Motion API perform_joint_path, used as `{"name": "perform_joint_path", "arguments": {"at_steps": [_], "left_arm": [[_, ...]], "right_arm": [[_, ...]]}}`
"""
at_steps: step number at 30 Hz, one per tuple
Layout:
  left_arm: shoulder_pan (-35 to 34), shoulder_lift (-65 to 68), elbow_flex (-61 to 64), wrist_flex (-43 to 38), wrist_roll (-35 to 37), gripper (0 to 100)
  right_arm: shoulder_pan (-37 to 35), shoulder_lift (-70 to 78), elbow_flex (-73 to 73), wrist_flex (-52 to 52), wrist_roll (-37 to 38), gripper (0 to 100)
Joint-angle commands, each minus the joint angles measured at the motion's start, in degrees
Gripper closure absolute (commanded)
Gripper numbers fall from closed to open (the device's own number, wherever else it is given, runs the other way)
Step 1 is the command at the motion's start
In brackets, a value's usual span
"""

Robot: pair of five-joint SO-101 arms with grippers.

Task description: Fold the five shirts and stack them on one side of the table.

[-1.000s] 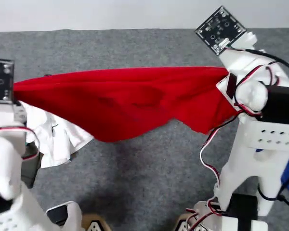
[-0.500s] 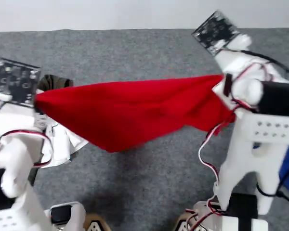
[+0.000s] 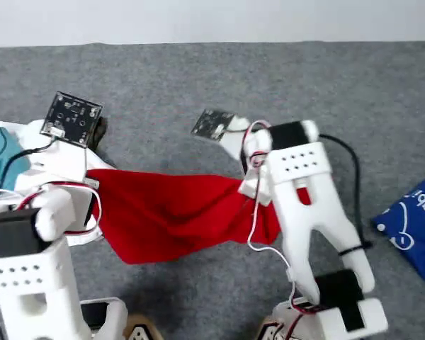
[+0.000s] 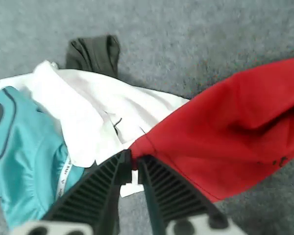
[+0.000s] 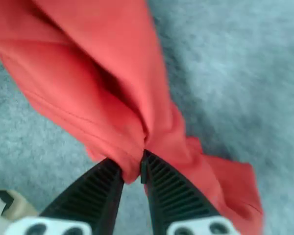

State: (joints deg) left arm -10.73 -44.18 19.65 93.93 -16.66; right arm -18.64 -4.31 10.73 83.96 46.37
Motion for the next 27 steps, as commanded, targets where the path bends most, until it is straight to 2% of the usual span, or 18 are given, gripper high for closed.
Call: {"name": "perform_joint_path", "arguments": {"at_steps": [1, 3, 7, 16, 22, 27], "left_arm": [[0.1, -0.7, 4.1, -6.2, 0.3, 100], [0.0, -0.7, 7.4, -9.6, 0.3, 100], [0.0, -0.7, 13.2, -14.5, 0.3, 100], [0.0, -0.7, 18.9, -19.3, 0.0, 100], [0.0, -0.7, 18.7, -20.6, -0.1, 100], [0.0, -0.7, 18.7, -20.6, -0.1, 100]], "right_arm": [[-1.4, 4.0, 1.7, -5.2, -0.1, 98.5], [-2.0, 6.9, 1.6, -5.6, -0.3, 97.9], [-1.8, 7.0, -0.4, -1.1, -1.6, 90.0], [-2.2, 3.9, -11.3, 15.7, -2.0, 89.4], [-5.1, 3.3, -11.6, 18.4, -2.4, 89.4], [-6.7, 5.4, -10.9, 15.8, -2.6, 89.6]]}}
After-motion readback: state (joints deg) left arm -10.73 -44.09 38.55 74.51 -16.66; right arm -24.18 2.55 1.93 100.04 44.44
